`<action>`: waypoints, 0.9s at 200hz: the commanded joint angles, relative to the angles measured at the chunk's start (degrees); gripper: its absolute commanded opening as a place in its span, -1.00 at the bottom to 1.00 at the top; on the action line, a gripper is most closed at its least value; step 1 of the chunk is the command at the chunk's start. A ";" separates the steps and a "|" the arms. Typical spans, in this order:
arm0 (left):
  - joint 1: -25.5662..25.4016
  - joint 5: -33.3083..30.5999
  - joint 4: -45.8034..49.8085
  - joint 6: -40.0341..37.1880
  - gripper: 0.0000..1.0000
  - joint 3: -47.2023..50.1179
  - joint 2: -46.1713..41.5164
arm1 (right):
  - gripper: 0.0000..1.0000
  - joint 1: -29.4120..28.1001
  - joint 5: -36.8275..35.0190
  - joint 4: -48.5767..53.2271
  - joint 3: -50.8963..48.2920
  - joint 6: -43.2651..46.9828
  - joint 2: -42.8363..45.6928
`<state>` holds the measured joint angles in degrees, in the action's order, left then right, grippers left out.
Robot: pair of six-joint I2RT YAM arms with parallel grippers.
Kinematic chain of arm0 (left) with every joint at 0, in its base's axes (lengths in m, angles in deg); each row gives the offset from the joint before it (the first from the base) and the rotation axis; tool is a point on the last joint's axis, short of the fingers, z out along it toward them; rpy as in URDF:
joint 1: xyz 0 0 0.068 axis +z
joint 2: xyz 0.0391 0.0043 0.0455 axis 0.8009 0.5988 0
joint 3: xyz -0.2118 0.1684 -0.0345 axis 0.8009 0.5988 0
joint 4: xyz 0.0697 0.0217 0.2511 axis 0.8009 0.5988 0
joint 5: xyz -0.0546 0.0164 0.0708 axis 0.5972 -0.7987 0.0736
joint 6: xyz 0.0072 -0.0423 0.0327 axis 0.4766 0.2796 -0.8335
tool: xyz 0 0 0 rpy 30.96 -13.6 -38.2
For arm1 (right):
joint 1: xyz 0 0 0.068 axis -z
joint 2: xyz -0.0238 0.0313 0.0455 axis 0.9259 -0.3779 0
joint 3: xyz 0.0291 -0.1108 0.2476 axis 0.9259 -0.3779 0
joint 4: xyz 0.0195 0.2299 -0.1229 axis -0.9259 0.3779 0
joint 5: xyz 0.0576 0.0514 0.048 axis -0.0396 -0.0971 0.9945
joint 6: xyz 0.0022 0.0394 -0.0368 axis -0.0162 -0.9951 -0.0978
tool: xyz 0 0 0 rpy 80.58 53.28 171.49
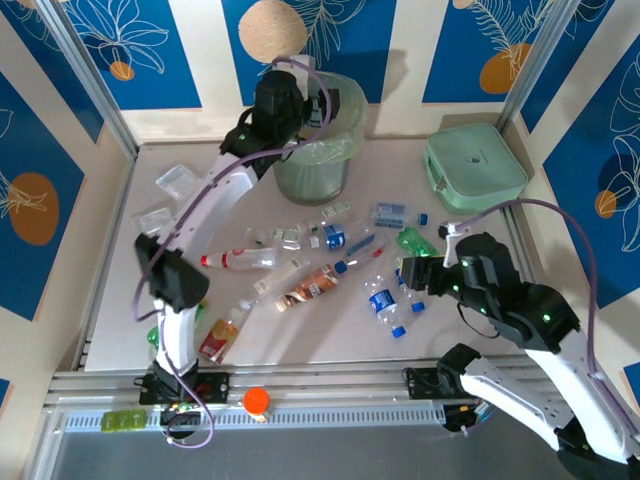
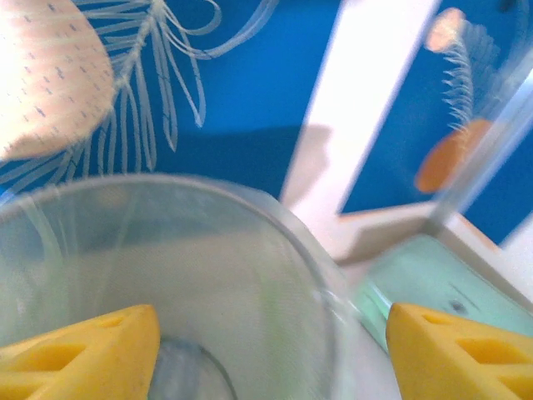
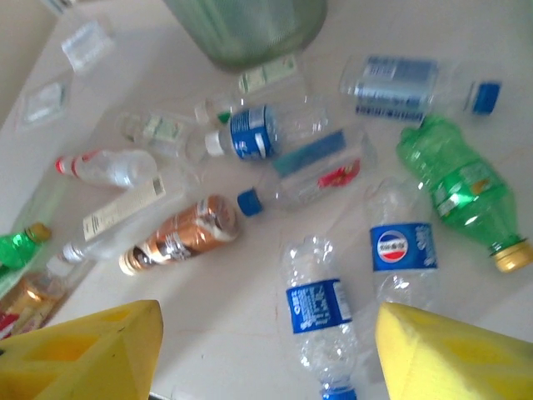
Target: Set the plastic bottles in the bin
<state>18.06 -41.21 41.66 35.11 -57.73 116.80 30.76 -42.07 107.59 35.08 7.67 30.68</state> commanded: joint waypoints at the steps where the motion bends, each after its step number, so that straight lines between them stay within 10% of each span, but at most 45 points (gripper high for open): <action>1: -3.40 3.69 0.76 5.29 0.42 14.65 -9.84 | 0.37 0.08 5.52 -0.73 -4.03 -3.39 -3.27; 78: -7.73 12.09 9.00 8.78 0.43 54.27 -43.93 | 0.41 0.81 6.92 -2.44 -5.88 0.30 -25.11; 180: -7.59 11.39 25.44 12.15 0.49 62.76 -56.16 | 0.52 2.67 9.61 -7.67 -4.56 4.74 -48.87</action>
<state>10.12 -30.52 60.94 45.80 7.09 59.75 33.65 -34.79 101.69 29.35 10.97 -16.18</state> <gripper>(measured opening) 0.743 0.757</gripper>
